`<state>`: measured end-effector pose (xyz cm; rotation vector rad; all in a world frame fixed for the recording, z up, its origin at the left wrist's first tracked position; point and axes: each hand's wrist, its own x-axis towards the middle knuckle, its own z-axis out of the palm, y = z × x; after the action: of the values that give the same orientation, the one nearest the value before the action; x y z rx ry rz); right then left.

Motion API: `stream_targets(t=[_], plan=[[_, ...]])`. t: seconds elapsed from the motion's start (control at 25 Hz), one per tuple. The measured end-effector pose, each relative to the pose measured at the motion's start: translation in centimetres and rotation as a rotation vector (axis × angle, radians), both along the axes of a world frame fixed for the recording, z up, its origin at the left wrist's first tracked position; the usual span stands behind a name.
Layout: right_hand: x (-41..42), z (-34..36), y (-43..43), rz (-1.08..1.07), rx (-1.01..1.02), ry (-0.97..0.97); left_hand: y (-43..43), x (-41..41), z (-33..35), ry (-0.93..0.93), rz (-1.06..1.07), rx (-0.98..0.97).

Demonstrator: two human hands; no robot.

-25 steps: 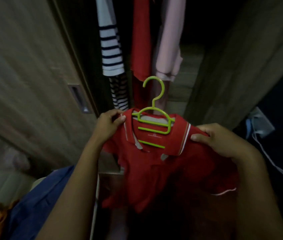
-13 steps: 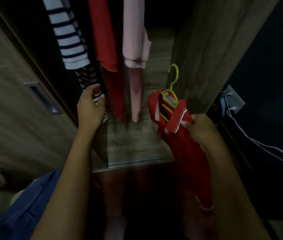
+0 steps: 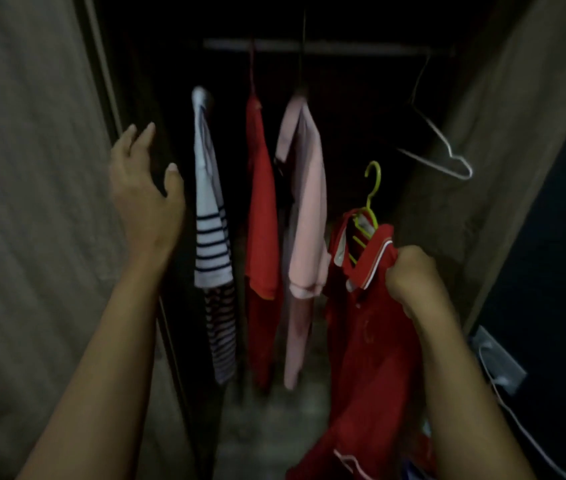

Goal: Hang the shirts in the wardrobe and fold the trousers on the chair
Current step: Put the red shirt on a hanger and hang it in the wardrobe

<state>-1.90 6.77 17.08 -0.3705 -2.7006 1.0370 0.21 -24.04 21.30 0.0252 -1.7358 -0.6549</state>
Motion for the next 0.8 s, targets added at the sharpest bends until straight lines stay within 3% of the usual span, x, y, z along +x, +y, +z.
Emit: stream_targets(t=[0.16,0.48,0.8], plan=[[-2.8,5.9,-1.7,0.007,0.015,0.108,-3.1,-1.9,4.3,0.043,0.073,-0.043],[-11.0,15.9,-3.4,-0.028,0.025,0.247,-6.4,-4.6,9.9,-0.142,0.247,-0.133],[-16.4,19.8,-3.9,0.002,0.038,0.262,-7.2,-5.9,10.8,-0.137,0.383,-0.171]])
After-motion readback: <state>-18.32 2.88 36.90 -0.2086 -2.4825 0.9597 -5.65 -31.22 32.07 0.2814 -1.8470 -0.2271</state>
